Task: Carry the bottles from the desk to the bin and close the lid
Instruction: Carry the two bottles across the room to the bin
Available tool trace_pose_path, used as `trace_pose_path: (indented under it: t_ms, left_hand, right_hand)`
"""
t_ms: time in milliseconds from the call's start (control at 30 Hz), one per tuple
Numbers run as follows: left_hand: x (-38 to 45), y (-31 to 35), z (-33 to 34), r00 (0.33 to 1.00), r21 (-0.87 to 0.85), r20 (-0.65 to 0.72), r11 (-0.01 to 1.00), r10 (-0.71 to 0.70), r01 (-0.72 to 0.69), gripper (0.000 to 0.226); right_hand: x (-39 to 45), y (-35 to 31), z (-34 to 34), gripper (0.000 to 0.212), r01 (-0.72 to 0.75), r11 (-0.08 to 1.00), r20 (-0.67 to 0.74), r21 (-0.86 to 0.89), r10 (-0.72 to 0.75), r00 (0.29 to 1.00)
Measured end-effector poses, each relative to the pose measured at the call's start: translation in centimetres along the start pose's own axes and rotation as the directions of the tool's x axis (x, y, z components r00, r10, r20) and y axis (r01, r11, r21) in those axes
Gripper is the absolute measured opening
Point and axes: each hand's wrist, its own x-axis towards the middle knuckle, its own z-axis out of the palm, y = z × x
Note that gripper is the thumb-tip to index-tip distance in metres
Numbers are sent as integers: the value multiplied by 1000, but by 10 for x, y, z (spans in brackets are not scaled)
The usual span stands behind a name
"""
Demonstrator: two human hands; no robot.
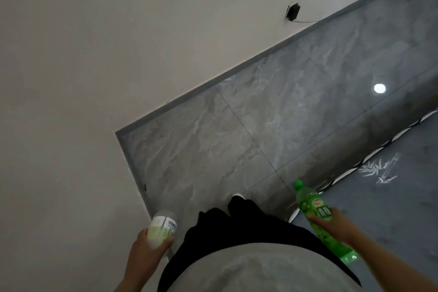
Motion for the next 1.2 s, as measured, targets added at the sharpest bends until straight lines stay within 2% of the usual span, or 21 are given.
trace_pose_path:
  t_ms: [133, 333, 433, 567, 700, 833, 1000, 1200]
  left_hand:
    - [30, 30, -20, 998, 22, 46, 999, -49, 48, 69]
    - [90, 90, -49, 994, 70, 106, 997, -25, 18, 70]
    - [123, 132, -64, 990, 110, 110, 989, 84, -96, 63]
    - [164, 194, -82, 958, 154, 179, 955, 225, -253, 63]
    - [197, 267, -84, 920, 243, 251, 900, 301, -361, 63]
    - [216, 338, -70, 863, 269, 301, 833, 405, -484, 57]
    - [231, 410, -45, 811, 292, 361, 769, 461, -568, 53]
    - [241, 469, -25, 812, 318, 377, 761, 447, -566, 56]
  right_hand:
    - [22, -45, -21, 53, 34, 999, 7, 16, -34, 999]
    - [46, -90, -27, 70, -51, 998, -23, 25, 51, 998]
    - [51, -100, -23, 69, -120, 988, -12, 98, 122, 992]
    - [39, -115, -17, 53, -186, 969, -21, 164, 192, 981]
    - [31, -124, -15, 40, -233, 941, -25, 245, 246, 969]
    - [34, -124, -16, 48, -324, 889, 11, 325, 339, 941]
    - [68, -131, -44, 48, -348, 812, 17, 468, 386, 922]
    - [114, -151, -104, 68, -345, 787, -9, 511, 407, 914]
